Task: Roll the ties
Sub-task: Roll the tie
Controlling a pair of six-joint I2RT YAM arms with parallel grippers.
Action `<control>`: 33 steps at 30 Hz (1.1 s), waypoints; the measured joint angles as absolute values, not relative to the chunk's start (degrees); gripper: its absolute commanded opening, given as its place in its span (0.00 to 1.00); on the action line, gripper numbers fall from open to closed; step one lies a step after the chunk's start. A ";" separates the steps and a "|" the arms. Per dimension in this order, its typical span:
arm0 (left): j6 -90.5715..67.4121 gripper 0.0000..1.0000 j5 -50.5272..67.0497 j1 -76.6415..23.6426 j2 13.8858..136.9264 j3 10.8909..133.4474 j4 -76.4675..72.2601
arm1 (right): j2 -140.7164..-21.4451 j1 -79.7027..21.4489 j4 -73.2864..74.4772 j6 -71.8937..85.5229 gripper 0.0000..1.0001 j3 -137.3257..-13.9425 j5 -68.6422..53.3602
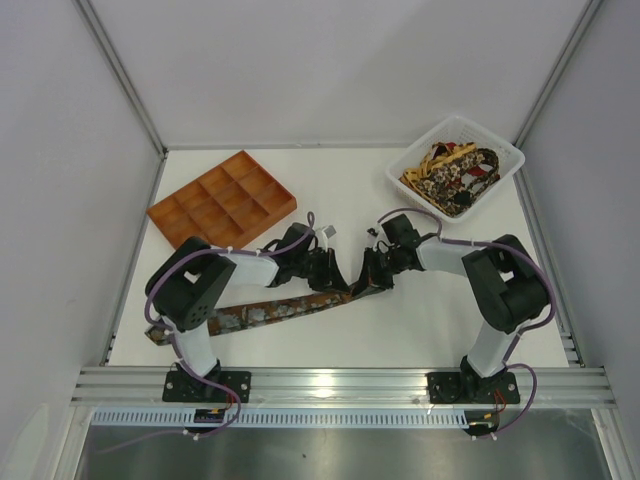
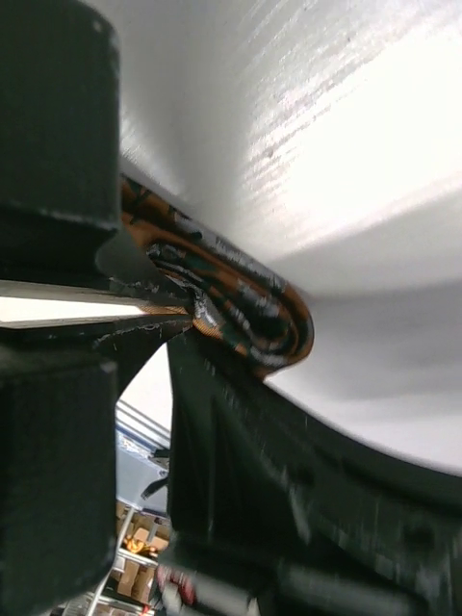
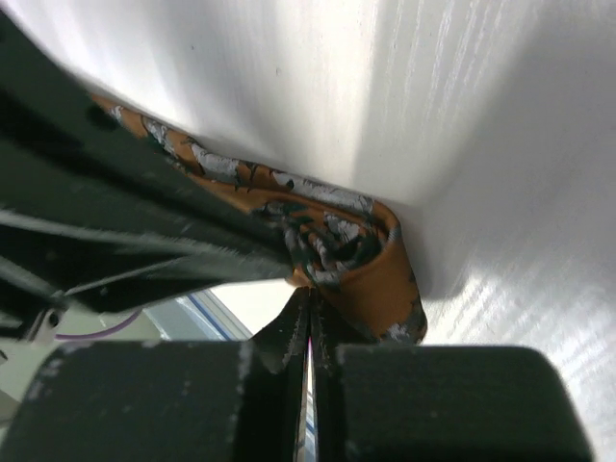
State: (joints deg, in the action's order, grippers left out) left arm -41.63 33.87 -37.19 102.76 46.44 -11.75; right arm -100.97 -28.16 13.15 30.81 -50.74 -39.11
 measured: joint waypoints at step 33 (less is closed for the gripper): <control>-40.05 0.12 39.03 -35.31 106.96 47.24 -14.22 | -108.22 -21.34 12.21 16.12 0.39 -52.45 -53.80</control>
State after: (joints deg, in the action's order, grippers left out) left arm -40.05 39.03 -35.31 106.96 47.24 -14.22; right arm -108.22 -21.34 12.21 16.12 -52.45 -53.80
